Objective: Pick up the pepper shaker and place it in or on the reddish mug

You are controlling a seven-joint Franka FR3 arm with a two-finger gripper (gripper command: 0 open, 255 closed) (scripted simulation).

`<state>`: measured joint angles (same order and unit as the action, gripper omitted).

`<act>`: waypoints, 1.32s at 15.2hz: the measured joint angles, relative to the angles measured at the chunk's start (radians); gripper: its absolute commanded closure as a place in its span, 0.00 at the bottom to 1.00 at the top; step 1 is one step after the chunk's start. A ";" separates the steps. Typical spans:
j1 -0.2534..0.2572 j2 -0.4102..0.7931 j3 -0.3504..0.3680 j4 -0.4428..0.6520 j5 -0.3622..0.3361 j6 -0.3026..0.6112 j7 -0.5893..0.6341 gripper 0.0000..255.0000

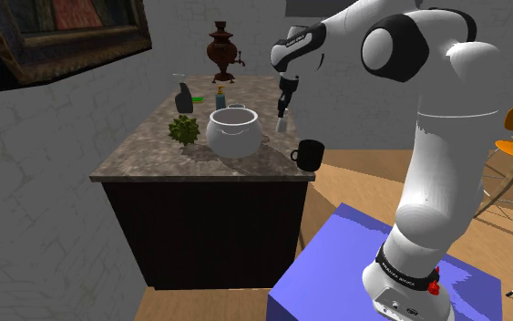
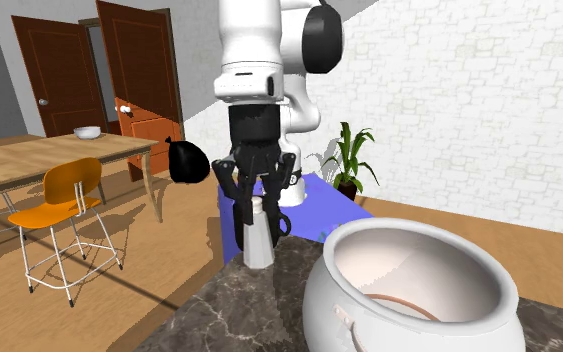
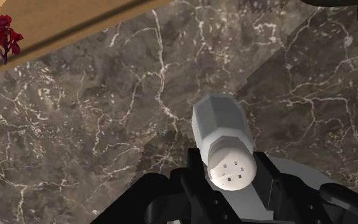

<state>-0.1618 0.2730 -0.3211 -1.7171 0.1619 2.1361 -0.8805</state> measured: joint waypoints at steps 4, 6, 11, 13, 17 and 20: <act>0.003 -0.020 -0.003 0.030 -0.011 -0.049 0.010 1.00; 0.002 -0.025 -0.004 0.050 -0.014 -0.074 0.011 1.00; -0.001 -0.028 -0.006 0.113 -0.018 -0.139 0.017 1.00; 0.000 -0.035 -0.007 0.131 -0.022 -0.164 0.022 1.00; 0.008 -0.088 -0.010 0.103 -0.041 -0.186 0.030 1.00; 0.024 -0.212 -0.011 -0.037 -0.084 -0.162 0.049 1.00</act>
<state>-0.1377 0.0607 -0.3325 -1.7539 0.0779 1.9738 -0.8319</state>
